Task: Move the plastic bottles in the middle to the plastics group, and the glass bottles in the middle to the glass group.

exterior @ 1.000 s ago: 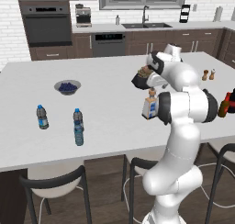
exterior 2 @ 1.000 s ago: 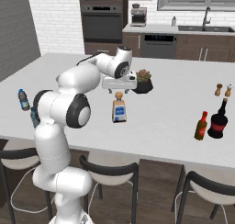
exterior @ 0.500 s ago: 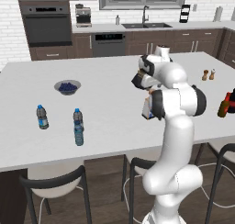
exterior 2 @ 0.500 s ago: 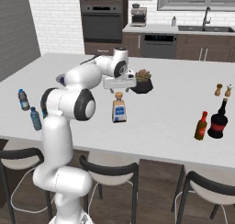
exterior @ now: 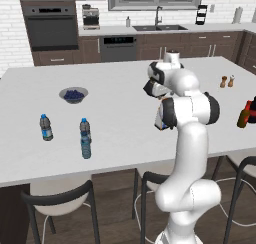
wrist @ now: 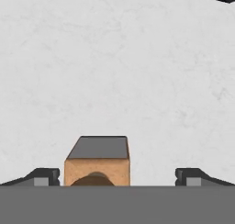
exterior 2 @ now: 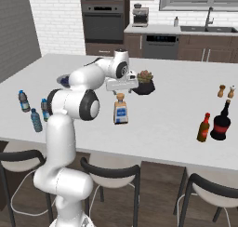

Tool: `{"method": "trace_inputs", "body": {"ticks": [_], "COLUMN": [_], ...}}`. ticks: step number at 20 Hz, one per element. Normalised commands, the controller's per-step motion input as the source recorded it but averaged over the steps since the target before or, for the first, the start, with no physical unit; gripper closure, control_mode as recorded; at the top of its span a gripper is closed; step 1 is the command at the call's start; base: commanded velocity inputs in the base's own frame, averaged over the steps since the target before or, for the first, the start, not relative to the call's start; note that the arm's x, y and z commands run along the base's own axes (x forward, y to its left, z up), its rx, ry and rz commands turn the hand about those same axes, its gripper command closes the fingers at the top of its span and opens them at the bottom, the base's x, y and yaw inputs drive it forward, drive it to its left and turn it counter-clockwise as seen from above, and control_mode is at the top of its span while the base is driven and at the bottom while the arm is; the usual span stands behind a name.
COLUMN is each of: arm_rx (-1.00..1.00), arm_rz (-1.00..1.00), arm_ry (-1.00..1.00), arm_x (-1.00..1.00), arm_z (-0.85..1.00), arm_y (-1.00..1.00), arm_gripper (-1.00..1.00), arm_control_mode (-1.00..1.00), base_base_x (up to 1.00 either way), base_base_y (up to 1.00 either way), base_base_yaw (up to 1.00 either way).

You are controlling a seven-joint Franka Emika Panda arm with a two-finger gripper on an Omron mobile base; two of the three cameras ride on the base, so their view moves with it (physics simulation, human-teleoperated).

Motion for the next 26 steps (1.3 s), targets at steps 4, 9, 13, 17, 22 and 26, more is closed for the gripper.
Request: {"method": "trace_inputs", "body": {"ticks": [4, 9, 13, 17, 22, 26], "arm_rx": [0.00, 0.00, 0.00, 0.00, 0.00, 0.00], "arm_rz": [0.00, -0.02, -0.03, -0.03, -0.05, -0.08], "arm_ry": [0.00, 0.00, 0.00, -0.01, -0.03, -0.07], "arm_x": [-0.17, -0.15, -0.18, -0.08, -0.14, -0.13], "arm_z": [-0.01, -0.07, -0.12, -0.01, -0.04, -0.04], "arm_y": [-0.07, -0.01, 0.05, 0.01, 0.09, 0.20], "arm_gripper": [-1.00, -1.00, -1.00, -1.00, -1.00, -1.00], "arm_control_mode": [-1.00, -1.00, -1.00, -1.00, -1.00, -1.00], "base_base_x": [0.00, 0.00, 0.00, 0.00, 0.00, 0.00], "base_base_y": [0.00, 0.00, 0.00, 0.00, 0.00, 0.00], "base_base_yaw": [0.00, 0.00, 0.00, 0.00, 0.00, 0.00]}}
